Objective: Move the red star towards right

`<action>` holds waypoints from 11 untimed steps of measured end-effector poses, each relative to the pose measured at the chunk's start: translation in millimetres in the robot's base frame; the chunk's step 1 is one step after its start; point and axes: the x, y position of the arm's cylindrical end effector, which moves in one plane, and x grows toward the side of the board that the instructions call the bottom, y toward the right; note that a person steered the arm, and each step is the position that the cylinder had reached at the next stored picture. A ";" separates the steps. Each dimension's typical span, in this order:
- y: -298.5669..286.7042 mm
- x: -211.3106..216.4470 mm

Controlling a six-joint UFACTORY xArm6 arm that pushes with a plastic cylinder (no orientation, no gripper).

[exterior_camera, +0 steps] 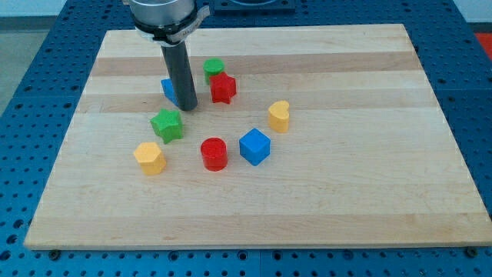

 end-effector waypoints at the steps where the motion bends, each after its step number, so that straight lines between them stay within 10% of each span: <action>1: 6.8 -18.6; 6: 23.8 -76.9; 11: 19.0 -9.3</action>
